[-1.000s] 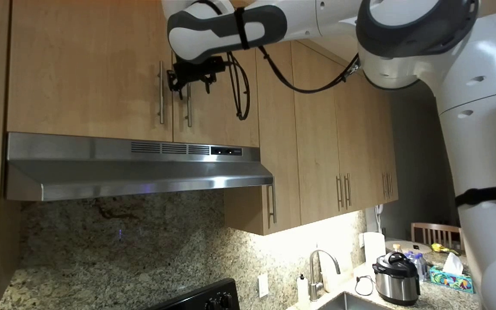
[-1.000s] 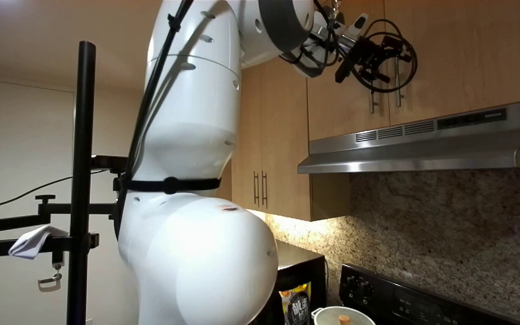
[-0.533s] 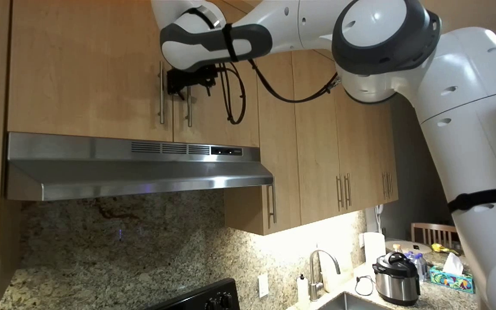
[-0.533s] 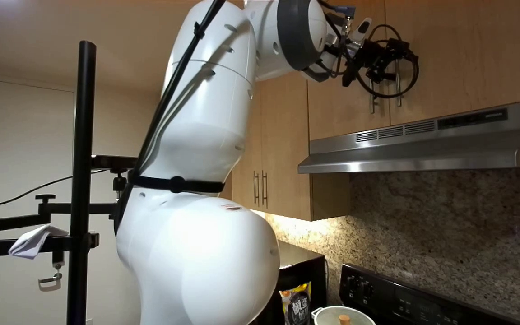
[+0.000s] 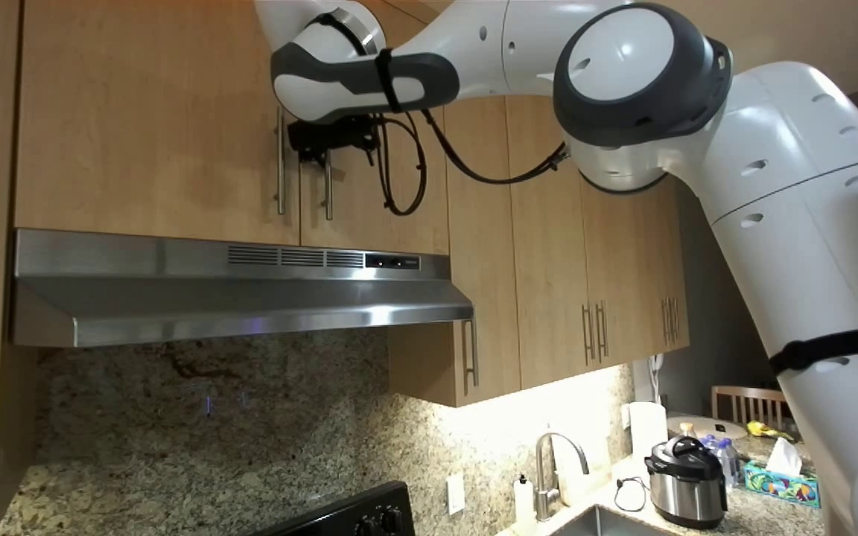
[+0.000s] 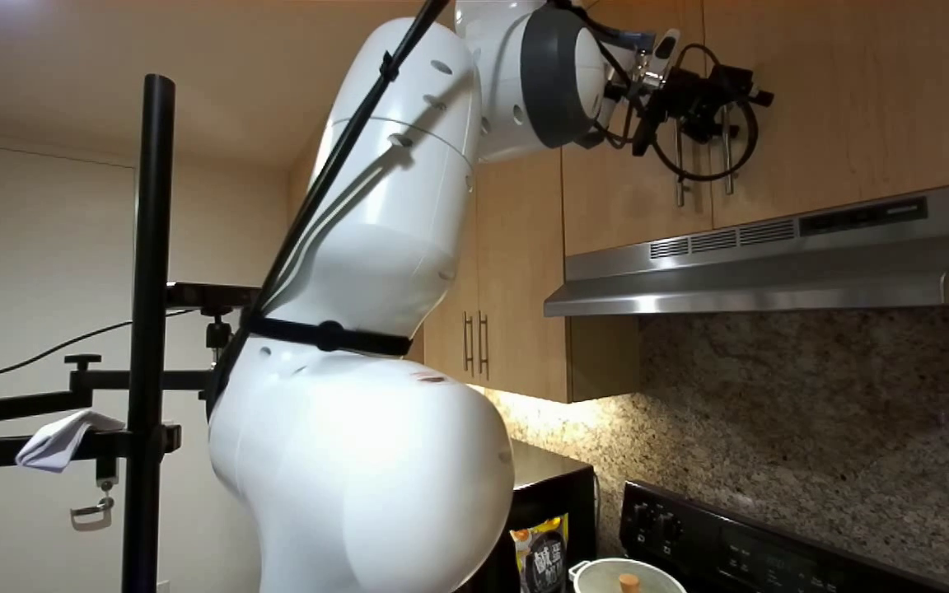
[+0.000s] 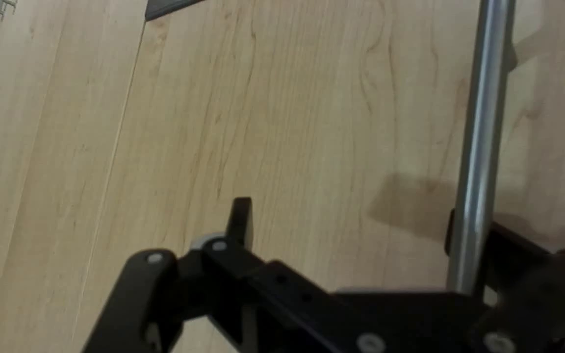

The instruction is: Open and close the right cabinet door on top of the stove

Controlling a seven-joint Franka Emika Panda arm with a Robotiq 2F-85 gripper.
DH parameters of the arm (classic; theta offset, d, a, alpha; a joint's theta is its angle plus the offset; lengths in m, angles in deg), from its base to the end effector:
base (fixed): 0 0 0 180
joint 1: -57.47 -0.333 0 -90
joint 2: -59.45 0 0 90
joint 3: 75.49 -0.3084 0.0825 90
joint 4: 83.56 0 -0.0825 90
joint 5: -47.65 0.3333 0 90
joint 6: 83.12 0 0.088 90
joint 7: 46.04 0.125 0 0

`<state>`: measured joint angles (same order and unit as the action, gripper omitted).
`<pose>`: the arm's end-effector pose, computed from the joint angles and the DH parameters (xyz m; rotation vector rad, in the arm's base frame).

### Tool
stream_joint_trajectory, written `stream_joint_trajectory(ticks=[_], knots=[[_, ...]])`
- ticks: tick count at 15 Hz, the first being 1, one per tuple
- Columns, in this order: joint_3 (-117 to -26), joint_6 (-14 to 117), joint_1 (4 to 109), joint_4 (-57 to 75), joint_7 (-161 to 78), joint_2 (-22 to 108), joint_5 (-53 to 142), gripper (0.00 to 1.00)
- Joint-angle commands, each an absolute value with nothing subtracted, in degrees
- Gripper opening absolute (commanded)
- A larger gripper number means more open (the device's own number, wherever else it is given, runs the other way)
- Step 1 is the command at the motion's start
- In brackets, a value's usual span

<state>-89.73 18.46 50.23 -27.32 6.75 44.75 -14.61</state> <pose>0.5698 0.0892 0.7850 2.1638 -0.7364 1.2942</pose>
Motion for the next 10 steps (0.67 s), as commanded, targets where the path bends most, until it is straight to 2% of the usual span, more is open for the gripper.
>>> stream_joint_trajectory(ticks=[1,10], knots=[[-88.68,16.27,50.52,-28.57,10.16,44.45,-15.5,1.0],[-88.25,14.49,51.35,-21.91,26.76,50.36,-14.69,1.0]])
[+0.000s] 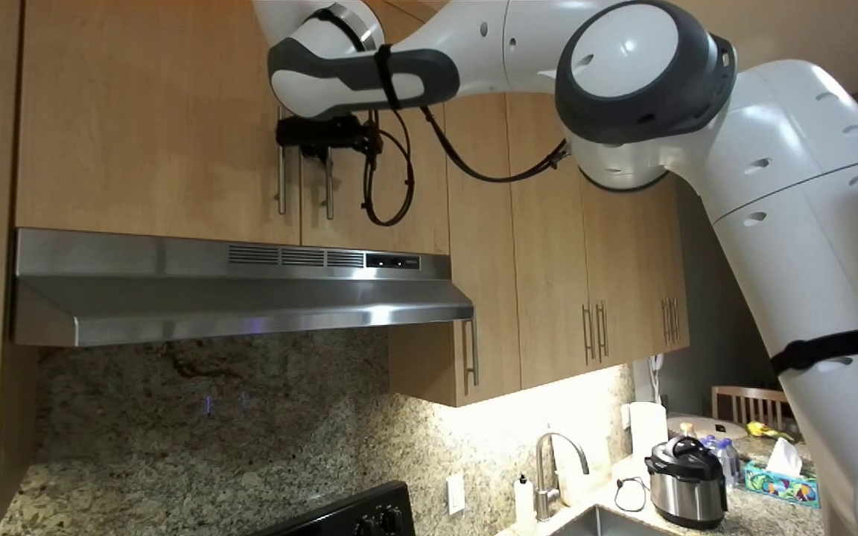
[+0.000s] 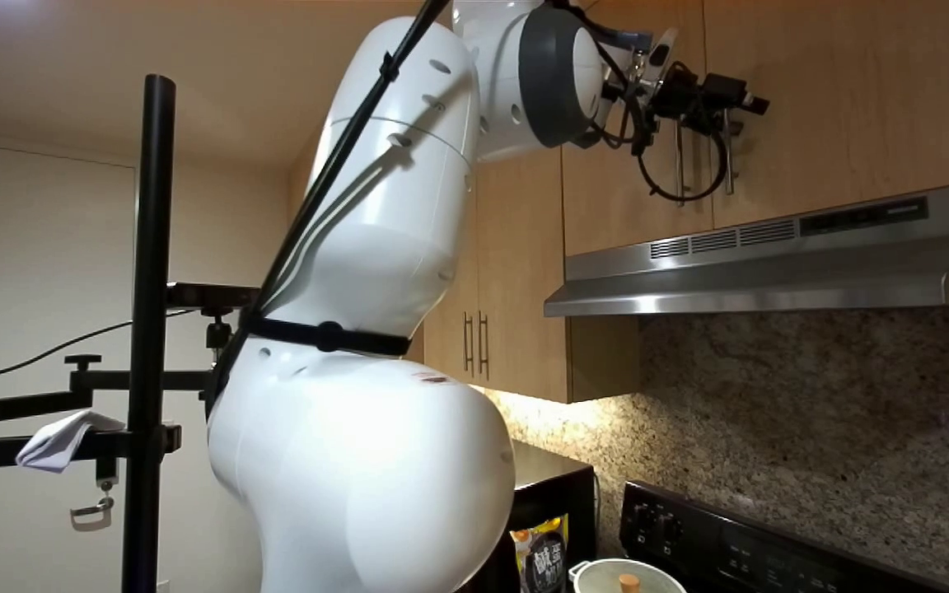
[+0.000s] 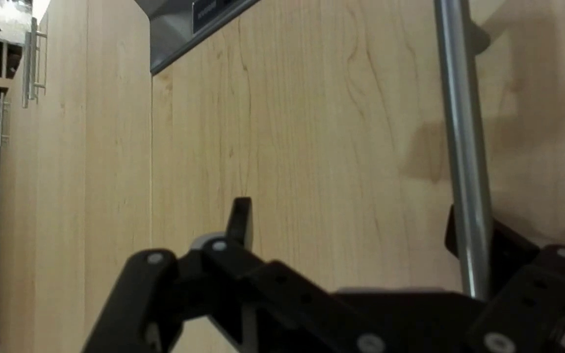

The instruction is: Open and close the right cabinet door on top of the stove

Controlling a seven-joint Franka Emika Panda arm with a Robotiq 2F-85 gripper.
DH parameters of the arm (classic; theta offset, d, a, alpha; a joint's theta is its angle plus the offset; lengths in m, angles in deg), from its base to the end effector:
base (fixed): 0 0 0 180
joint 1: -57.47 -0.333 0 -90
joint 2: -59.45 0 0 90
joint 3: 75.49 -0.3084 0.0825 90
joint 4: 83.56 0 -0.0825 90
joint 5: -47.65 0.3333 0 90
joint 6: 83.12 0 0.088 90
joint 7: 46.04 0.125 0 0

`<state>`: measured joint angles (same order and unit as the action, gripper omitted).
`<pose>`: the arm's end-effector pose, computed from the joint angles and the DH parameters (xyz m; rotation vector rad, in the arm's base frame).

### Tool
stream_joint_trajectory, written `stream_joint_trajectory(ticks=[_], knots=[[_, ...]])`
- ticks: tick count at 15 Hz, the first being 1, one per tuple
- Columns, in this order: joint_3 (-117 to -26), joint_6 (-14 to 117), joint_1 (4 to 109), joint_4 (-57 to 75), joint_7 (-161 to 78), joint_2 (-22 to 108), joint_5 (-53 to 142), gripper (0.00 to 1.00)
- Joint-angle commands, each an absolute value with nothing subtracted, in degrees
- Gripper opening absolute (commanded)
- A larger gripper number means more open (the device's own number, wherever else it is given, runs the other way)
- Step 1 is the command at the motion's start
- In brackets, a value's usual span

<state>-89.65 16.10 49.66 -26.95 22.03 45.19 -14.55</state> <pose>0.5647 0.0897 0.7830 2.1126 -1.0691 1.3839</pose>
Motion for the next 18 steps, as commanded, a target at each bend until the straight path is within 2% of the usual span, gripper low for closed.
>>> stream_joint_trajectory(ticks=[1,5,11,18], knots=[[-88.23,14.35,51.4,-21.01,27.9,51.18,-14.72,1.0],[-87.98,14.6,52.28,-15.5,30.37,55.95,-13.27,1.0],[-86.2,18.8,54.65,-7.12,25.16,63.98,-4.11,1.0],[-82.94,22.18,54.15,3.15,17.25,72.75,-2.47,1.0]])
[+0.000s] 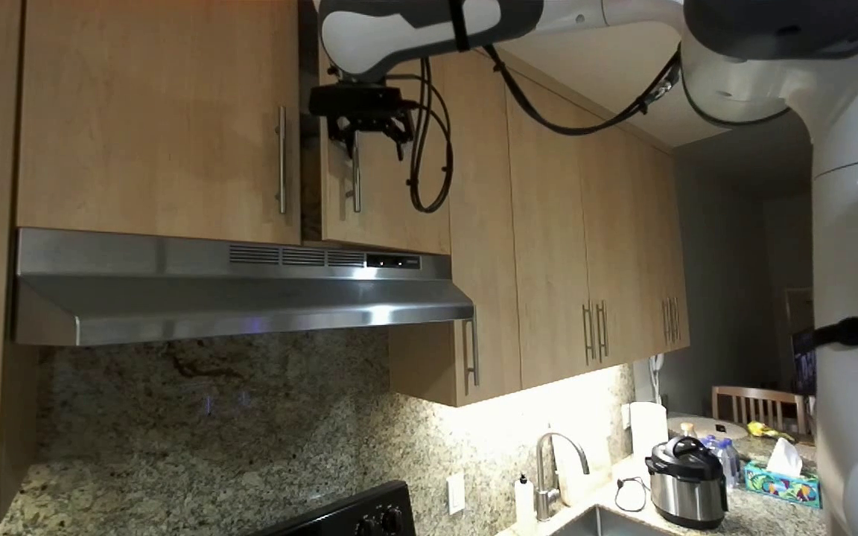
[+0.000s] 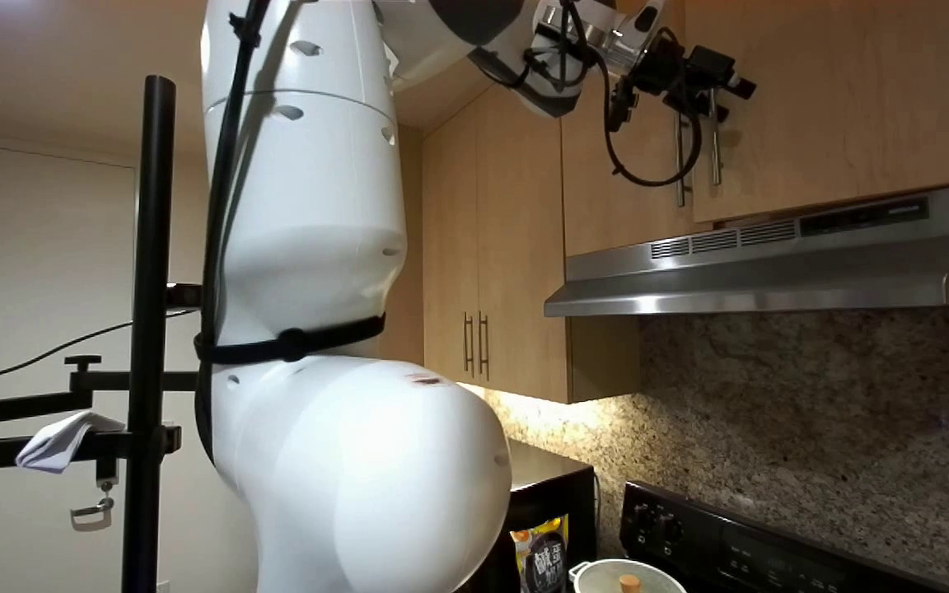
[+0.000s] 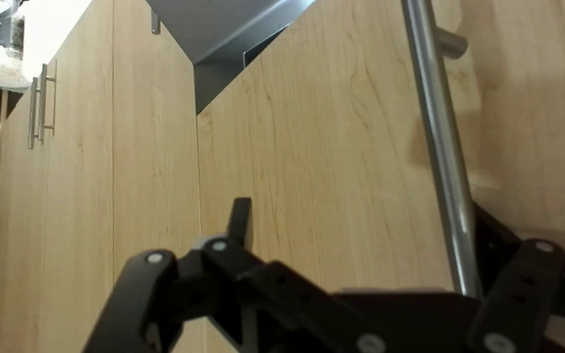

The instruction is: Open and close the right cabinet door on top of the stove

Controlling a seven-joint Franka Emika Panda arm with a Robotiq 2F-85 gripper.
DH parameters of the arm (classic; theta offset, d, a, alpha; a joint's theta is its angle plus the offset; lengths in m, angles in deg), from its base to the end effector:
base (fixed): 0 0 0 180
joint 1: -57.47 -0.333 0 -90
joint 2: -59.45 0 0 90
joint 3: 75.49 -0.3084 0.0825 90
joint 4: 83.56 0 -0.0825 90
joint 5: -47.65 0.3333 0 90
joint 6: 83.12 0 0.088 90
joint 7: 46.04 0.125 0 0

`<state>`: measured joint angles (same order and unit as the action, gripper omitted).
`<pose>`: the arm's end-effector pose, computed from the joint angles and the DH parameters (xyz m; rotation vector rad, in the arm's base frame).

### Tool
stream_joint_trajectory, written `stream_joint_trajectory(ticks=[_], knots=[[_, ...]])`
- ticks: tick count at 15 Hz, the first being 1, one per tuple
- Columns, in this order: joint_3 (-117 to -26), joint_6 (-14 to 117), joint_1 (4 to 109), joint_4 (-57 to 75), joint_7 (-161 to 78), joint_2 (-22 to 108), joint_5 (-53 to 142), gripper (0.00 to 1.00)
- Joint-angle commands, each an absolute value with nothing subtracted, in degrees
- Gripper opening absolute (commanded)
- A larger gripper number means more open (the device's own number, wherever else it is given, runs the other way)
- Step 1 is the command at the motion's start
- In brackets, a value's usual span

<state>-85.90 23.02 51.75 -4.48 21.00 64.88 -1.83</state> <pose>0.4813 0.0713 0.7952 2.2540 -1.0685 1.3561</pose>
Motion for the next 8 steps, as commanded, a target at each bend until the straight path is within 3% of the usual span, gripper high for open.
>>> stream_joint_trajectory(ticks=[1,8], knots=[[-82.67,22.45,54.08,4.37,16.19,73.87,-2.46,1.0],[-81.79,25.19,54.7,12.44,11.18,81.25,-1.57,1.0]])
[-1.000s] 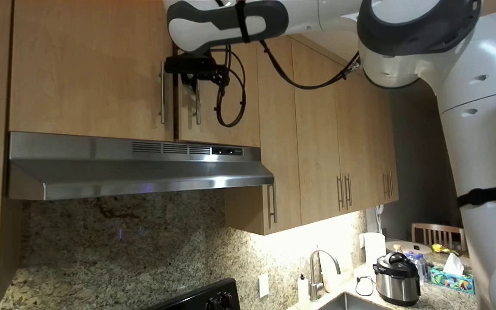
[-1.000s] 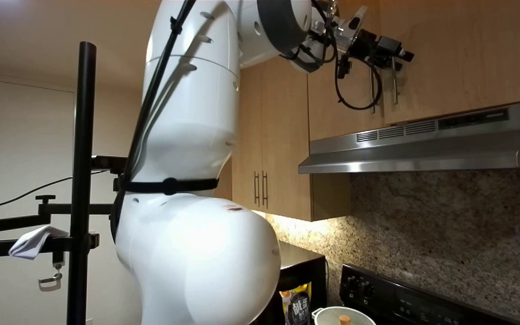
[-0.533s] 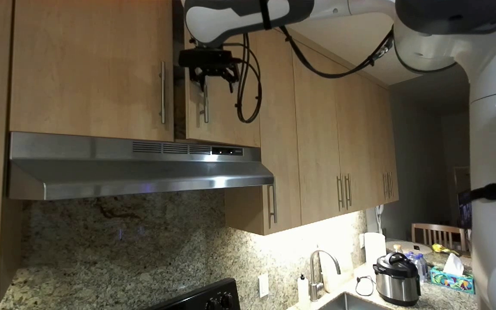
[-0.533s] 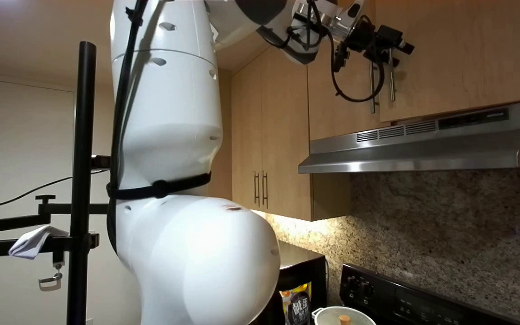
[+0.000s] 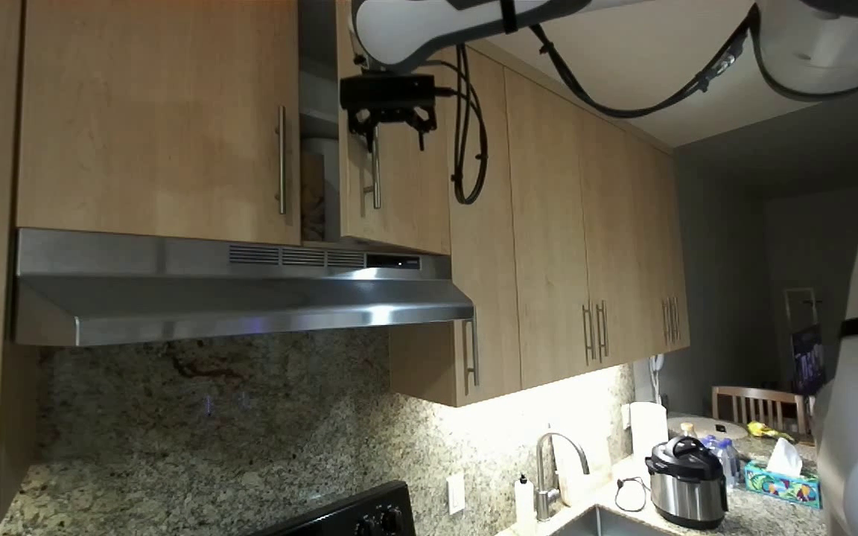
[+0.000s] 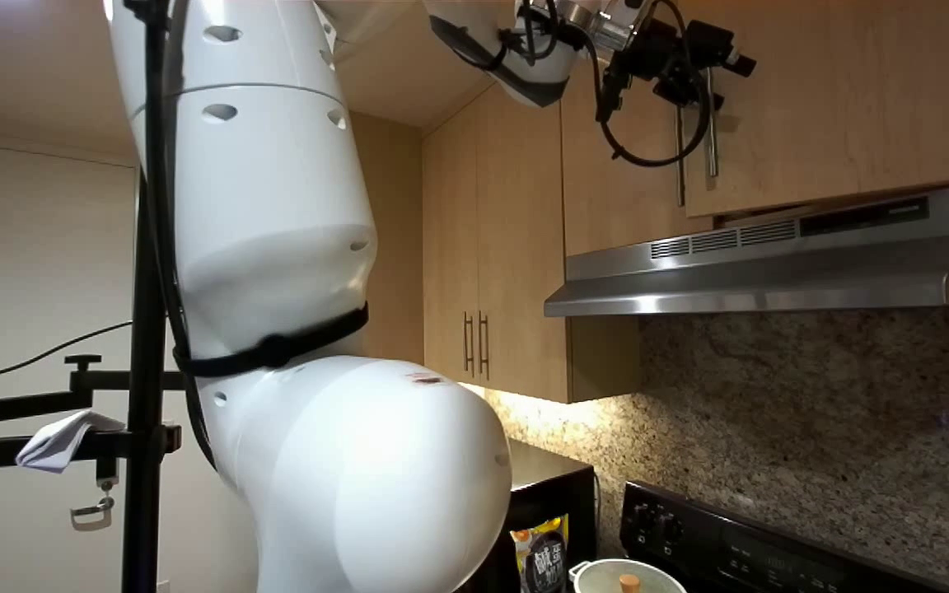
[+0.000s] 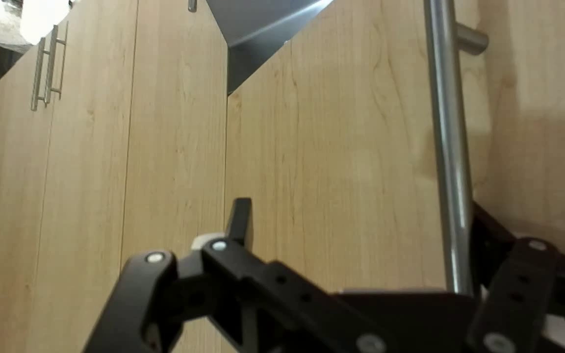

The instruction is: Open and close the right cabinet door on top of the stove

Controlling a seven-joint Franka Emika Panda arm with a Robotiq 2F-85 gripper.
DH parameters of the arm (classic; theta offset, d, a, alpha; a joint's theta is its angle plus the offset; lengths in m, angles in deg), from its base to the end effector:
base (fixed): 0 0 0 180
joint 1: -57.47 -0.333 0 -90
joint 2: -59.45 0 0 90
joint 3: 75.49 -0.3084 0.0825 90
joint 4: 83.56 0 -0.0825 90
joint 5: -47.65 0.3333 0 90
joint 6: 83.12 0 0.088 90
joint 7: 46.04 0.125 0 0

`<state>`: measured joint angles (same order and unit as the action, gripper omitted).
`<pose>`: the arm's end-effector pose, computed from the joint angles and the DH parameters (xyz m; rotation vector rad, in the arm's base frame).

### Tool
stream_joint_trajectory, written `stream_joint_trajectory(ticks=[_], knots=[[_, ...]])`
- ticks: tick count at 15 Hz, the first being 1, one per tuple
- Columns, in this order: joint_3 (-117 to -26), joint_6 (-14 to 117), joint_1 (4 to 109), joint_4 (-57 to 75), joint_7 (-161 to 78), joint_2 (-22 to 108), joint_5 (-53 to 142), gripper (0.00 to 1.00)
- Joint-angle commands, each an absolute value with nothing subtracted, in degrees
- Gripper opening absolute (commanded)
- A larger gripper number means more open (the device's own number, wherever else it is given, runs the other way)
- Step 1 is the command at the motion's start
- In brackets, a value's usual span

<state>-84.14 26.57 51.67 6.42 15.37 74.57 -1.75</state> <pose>0.4350 0.0595 0.7973 2.2518 -0.9156 1.3574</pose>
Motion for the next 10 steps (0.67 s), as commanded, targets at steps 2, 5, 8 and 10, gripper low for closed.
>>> stream_joint_trajectory(ticks=[2,5,8,10], knots=[[-81.19,26.23,54.86,14.39,10.15,83.08,-0.6,1.0],[-80.3,28.19,55.22,17.15,7.66,85.84,1.36,1.0],[-79.37,30.39,55.81,19.9,4.2,88.71,3.69,1.0],[-78.74,31.77,56.21,21.45,1.75,90.35,5.28,1.0]])
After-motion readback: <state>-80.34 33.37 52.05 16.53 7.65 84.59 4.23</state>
